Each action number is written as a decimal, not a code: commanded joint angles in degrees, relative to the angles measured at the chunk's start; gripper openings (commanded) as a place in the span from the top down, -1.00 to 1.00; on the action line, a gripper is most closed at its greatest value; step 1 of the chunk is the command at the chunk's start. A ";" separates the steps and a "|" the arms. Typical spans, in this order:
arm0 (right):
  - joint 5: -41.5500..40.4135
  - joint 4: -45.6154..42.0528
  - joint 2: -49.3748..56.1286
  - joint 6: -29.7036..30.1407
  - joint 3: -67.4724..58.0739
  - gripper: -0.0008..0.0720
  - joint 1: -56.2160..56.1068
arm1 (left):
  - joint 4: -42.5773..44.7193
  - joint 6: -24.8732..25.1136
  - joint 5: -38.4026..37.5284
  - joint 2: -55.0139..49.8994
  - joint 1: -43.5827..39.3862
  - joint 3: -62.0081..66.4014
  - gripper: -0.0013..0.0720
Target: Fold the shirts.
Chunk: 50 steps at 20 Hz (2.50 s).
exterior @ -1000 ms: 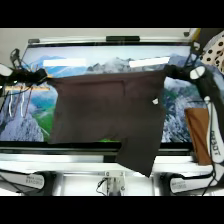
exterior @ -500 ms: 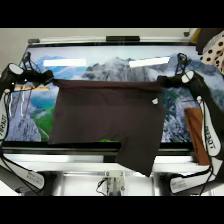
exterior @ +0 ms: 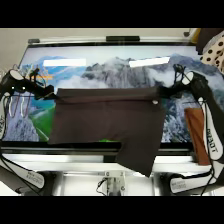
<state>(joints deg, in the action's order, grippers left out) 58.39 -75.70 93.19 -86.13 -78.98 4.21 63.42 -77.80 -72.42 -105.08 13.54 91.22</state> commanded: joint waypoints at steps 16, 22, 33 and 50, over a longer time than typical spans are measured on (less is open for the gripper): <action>8.83 -0.13 0.98 -5.53 0.13 -0.47 0.04 | 0.90 -2.71 -9.07 -0.79 1.90 0.09 -0.58; 26.73 -8.74 -10.23 0.57 0.46 -0.47 4.55 | 0.92 2.47 -26.58 6.93 9.31 3.04 -0.54; 24.65 0.70 -23.15 7.45 12.70 -0.47 16.92 | -1.07 18.18 -7.15 29.49 24.30 -48.15 -0.53; 29.03 1.44 -23.37 7.52 13.35 -0.47 16.92 | -4.13 20.35 2.84 26.82 19.89 -55.63 0.87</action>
<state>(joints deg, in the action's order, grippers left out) 84.60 -73.73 70.06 -78.61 -66.13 21.08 59.05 -57.49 -72.55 -78.06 34.22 36.38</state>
